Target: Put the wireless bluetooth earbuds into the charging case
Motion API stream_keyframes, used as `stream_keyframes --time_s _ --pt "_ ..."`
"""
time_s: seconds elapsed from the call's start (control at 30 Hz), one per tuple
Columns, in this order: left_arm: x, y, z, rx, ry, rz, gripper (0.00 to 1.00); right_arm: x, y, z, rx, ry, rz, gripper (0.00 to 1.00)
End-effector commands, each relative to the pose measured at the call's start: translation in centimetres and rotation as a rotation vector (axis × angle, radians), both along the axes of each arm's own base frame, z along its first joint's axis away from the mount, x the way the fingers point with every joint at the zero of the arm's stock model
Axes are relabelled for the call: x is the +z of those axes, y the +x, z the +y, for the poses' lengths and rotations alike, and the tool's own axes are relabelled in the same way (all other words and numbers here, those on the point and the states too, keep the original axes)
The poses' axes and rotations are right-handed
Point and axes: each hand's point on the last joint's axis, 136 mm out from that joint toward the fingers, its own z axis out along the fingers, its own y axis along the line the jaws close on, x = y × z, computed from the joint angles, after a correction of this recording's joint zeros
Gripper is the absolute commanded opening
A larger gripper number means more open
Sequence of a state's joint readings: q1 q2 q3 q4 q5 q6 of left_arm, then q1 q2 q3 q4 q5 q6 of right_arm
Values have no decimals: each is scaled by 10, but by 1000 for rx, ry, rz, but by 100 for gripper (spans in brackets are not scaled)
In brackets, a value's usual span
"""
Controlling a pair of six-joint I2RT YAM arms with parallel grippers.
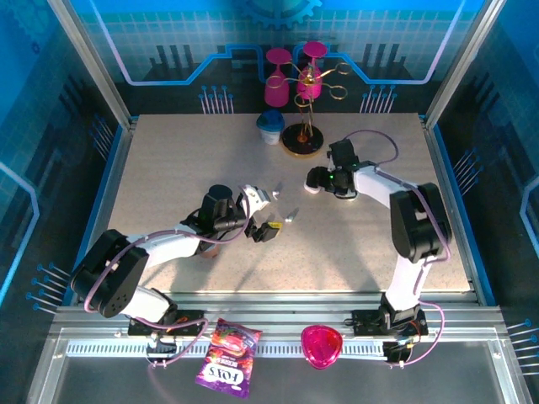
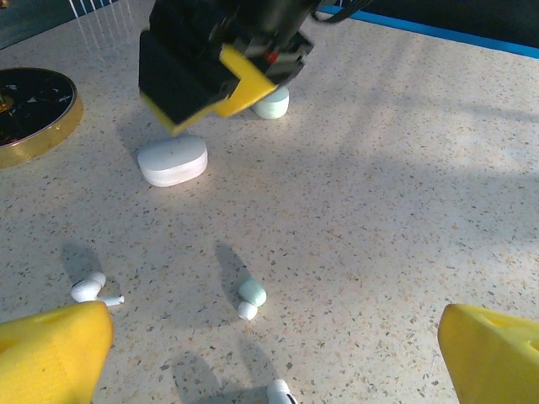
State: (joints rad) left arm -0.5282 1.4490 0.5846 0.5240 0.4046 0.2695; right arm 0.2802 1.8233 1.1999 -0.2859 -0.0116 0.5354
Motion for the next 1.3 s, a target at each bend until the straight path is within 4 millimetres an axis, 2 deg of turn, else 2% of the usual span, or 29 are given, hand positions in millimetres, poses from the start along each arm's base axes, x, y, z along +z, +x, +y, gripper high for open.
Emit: stream_keyframes --time_s 0.0,0.17,0.23,0.33,0.47,0.8,1.17,1.27 --pt "19 -1 -11 -41 -32 -77 99 19 -11 -41 -63 -177 -64 80" --pt "23 -1 -20 -67 -48 -96 99 23 -22 -88 -256 -303 -91 95" --pt "25 0 -23 -74 -53 -101 99 19 -24 -102 -317 -355 -66 95" --pt "25 -1 -26 -82 -55 -102 99 10 -23 -112 -340 -418 -28 87" --pt "26 -2 -26 -83 -54 -102 99 -6 -17 -109 -337 -376 10 78" --pt "25 -3 -28 -92 -54 -99 99 -29 -5 -104 -330 -323 68 58" --pt "26 -3 -30 -103 -53 -100 99 -46 -8 -97 -312 -275 106 57" --pt "26 -3 -30 -101 -51 -100 99 -51 -8 -96 -308 -272 118 53"
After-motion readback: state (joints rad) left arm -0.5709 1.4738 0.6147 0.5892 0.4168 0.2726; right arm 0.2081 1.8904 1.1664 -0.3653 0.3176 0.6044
